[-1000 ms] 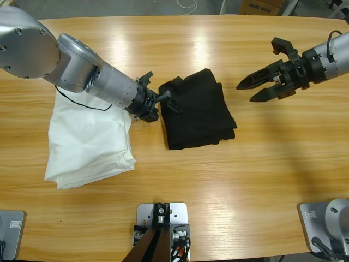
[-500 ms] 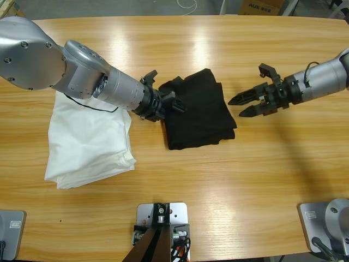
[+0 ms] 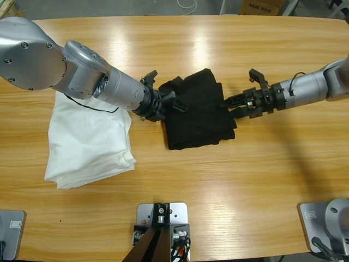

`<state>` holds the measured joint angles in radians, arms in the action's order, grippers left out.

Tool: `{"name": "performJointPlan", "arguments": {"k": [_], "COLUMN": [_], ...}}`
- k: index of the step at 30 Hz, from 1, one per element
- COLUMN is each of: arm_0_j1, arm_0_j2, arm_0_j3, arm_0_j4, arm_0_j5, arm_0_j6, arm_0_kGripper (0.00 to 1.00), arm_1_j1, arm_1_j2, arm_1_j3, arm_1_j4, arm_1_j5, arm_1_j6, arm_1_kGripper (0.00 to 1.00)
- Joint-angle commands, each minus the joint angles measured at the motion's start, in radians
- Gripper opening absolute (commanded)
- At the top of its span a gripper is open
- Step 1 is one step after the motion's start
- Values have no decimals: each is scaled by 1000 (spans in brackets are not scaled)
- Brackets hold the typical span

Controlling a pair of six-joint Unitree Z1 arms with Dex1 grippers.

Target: Fold clothes

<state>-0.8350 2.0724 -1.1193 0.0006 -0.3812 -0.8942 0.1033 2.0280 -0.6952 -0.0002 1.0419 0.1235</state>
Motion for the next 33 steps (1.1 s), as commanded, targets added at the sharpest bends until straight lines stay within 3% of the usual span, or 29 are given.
{"name": "performJointPlan", "arguments": {"k": [1, 8, 13, 23, 24, 25, 26, 29, 30, 31, 32, 33], "arm_0_j1": [-9, -9, -15, -29, -35, -40, -42, -42, -42, -42, -42, -41], "arm_0_j2": [39, 64, 83, 104, 113, 120, 127, 148, 150, 149, 147, 147], "arm_0_j3": [17, -28, -33, -22, -23, -25, -27, -28, -27, -25, -22, -22], "arm_0_j4": [-13, -30, -113, -190, -218, -230, -238, -249, -249, -248, -242, -233], "arm_0_j5": [8, -2, -33, -99, -114, -125, -141, -199, -205, -207, -211, -218], "arm_0_j6": [-18, -21, -42, -31, -34, -38, -43, -93, -88, -82, -76, -71], "arm_0_kGripper": [918, 864, 738, 738, 706, 543, 405, 347, 113, 0, 0, 0], "arm_1_j1": [63, 73, 81, 86, 88, 88, 88, 88, 88, 88, 88, 88], "arm_1_j2": [141, 172, 173, 175, 175, 175, 175, 175, 175, 174, 173, 169], "arm_1_j3": [41, 43, 43, 45, 45, 45, 47, 60, 62, 62, 62, 63], "arm_1_j4": [-63, -113, -117, -132, -133, -134, -135, -157, -163, -168, -173, -183], "arm_1_j5": [3, 35, 38, 36, 36, 35, 32, 28, 27, 27, 27, 26], "arm_1_j6": [42, 54, 59, 94, 97, 99, 100, 104, 105, 105, 105, 104], "arm_1_kGripper": [908, 830, 824, 816, 814, 805, 764, 502, 330, 188, 43, 0]}}
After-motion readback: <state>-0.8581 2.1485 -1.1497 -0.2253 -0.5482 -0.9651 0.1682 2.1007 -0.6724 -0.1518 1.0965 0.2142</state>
